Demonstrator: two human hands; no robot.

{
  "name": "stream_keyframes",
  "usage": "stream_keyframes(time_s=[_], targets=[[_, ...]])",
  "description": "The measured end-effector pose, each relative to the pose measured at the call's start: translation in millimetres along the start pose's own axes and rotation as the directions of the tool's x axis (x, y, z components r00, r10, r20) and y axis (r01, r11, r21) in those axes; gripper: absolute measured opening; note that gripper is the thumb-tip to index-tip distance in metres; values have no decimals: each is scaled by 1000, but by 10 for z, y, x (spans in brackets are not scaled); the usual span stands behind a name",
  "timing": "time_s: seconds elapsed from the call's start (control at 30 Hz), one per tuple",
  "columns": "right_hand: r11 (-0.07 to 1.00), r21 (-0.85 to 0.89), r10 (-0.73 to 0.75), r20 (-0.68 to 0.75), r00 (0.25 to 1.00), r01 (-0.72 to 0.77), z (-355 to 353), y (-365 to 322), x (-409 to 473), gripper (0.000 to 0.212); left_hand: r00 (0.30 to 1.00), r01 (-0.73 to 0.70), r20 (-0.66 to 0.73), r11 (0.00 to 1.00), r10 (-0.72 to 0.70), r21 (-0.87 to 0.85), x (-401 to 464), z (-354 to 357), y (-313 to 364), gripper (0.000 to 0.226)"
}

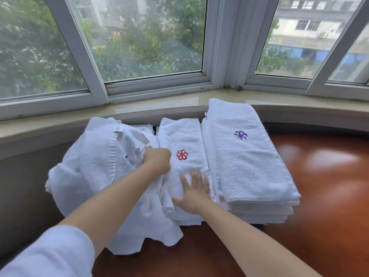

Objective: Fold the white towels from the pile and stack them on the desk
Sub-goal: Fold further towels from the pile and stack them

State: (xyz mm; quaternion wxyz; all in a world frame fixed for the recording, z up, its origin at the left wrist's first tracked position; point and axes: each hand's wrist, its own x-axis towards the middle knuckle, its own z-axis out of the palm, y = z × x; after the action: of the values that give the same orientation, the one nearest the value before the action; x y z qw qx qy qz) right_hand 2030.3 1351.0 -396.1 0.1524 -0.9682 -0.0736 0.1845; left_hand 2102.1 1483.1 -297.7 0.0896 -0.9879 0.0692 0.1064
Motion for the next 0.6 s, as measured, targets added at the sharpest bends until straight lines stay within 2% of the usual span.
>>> stream_keyframes(time_s=[0.07,0.13,0.2,0.27,0.3,0.37,0.4,0.43,0.5,0.6], targets=[[998,54,-10,-128,992,17,-28,-15,46,96,998,12,-54,1000,-13,-22,167,-15,-45,23],[997,71,1,-238,971,16,-7,-20,88,96,996,-31,-76,998,35,53,340,26,-86,29],[994,108,8,-237,971,18,8,-23,137,97,995,-77,-48,988,84,132,516,98,-115,33],[977,199,-22,-244,970,72,-34,-56,200,83,996,-91,24,982,88,165,672,147,-129,36],[957,268,-32,-293,956,114,-59,-87,231,70,994,-95,74,981,83,168,740,153,-140,38],[900,425,80,-380,921,98,-107,-165,287,55,984,-118,156,979,92,167,873,187,-158,43],[888,459,154,-384,911,43,-105,-192,315,55,978,-132,185,978,101,164,932,210,-164,46],[906,422,191,-368,910,-19,-74,-208,337,59,972,-135,212,979,102,150,987,227,-168,50],[977,194,149,-313,938,-90,52,-241,350,68,965,-95,250,993,75,67,1097,236,-170,58],[990,-35,118,-358,926,-140,140,-286,279,68,958,-10,284,997,33,-83,1243,234,-177,70]])
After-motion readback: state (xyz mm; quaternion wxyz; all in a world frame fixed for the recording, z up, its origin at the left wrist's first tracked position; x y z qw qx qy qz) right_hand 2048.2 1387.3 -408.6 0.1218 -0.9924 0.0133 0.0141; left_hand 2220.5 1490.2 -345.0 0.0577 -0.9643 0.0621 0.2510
